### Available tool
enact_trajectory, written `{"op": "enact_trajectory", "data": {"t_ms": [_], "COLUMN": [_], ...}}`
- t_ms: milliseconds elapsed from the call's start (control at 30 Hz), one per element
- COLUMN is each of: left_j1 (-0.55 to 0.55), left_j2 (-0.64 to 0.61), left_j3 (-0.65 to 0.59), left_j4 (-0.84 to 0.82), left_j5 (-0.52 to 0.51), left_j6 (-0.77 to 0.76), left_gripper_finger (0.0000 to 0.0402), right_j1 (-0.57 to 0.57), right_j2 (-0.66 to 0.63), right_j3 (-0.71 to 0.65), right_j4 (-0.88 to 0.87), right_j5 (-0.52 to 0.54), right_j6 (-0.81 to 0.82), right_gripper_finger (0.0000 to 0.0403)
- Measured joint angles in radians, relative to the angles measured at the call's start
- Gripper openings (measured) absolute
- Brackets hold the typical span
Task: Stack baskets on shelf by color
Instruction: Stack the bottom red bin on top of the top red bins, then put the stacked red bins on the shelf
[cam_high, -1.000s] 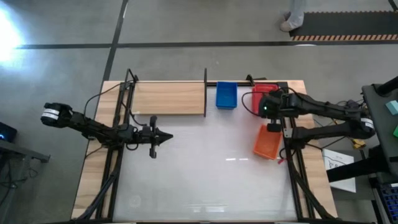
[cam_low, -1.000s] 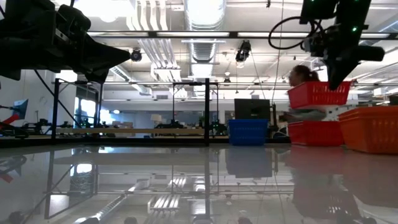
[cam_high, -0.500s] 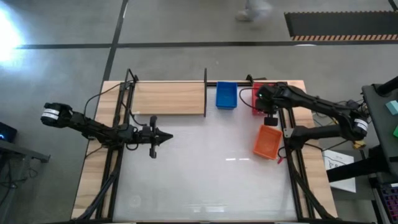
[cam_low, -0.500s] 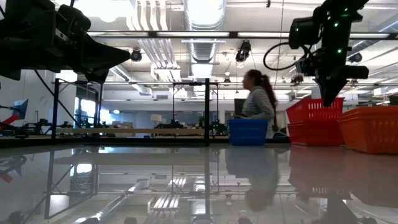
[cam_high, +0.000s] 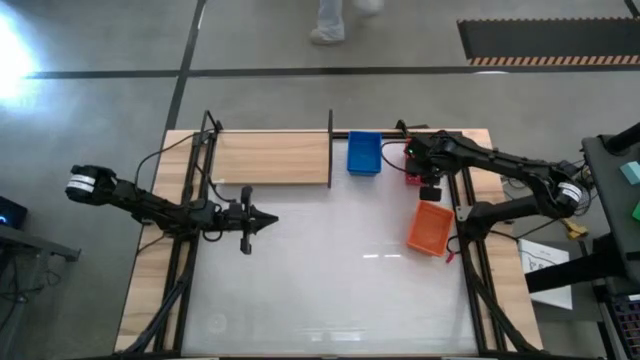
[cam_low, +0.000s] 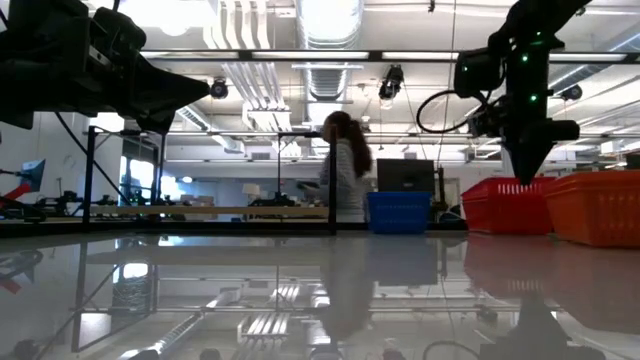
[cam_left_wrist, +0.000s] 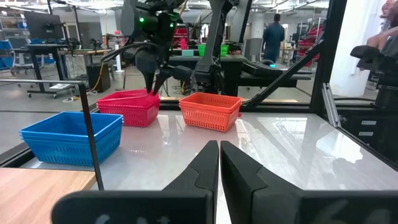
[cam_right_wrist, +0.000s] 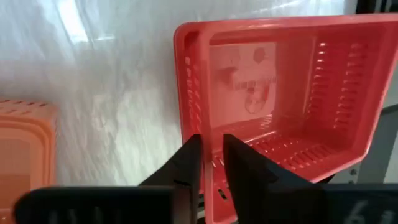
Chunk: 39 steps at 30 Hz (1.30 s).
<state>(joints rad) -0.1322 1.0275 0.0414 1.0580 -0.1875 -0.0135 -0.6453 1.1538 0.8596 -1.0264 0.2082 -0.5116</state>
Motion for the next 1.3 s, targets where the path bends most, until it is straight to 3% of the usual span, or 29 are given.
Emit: {"op": "enact_trajectory", "data": {"t_ms": [300, 433, 633, 767, 1067, 1167, 1300], "left_j1": [0.0, 0.0, 0.0, 0.0, 0.0, 0.0, 0.0], "left_j2": [0.0, 0.0, 0.0, 0.0, 0.0, 0.0, 0.0], "left_j3": [0.0, 0.0, 0.0, 0.0, 0.0, 0.0, 0.0], "left_j4": [-0.006, -0.03, -0.03, -0.03, -0.03, -0.029, -0.029], "left_j5": [0.0, -0.001, -0.001, -0.002, -0.003, -0.003, -0.003], "left_j6": [0.001, 0.0, 0.0, -0.001, -0.002, -0.002, -0.002], "left_gripper_finger": [0.0, 0.0, 0.0, 0.0, 0.0, 0.0, 0.0], "right_j1": [0.001, -0.001, -0.003, -0.003, -0.003, -0.003, -0.003], "right_j2": [-0.038, -0.083, -0.095, -0.073, 0.025, 0.063, 0.12], "right_j3": [0.1, 0.11, 0.035, 0.009, -0.016, -0.016, -0.018], "right_j4": [-0.024, -0.022, -0.017, -0.003, 0.061, 0.086, 0.096], "right_j5": [-0.037, -0.144, -0.155, -0.135, -0.095, -0.095, -0.103], "right_j6": [0.08, 0.145, 0.174, 0.189, 0.195, 0.192, 0.191], "right_gripper_finger": [0.0125, 0.0114, 0.0083, 0.01, 0.0186, 0.0188, 0.0163]}}
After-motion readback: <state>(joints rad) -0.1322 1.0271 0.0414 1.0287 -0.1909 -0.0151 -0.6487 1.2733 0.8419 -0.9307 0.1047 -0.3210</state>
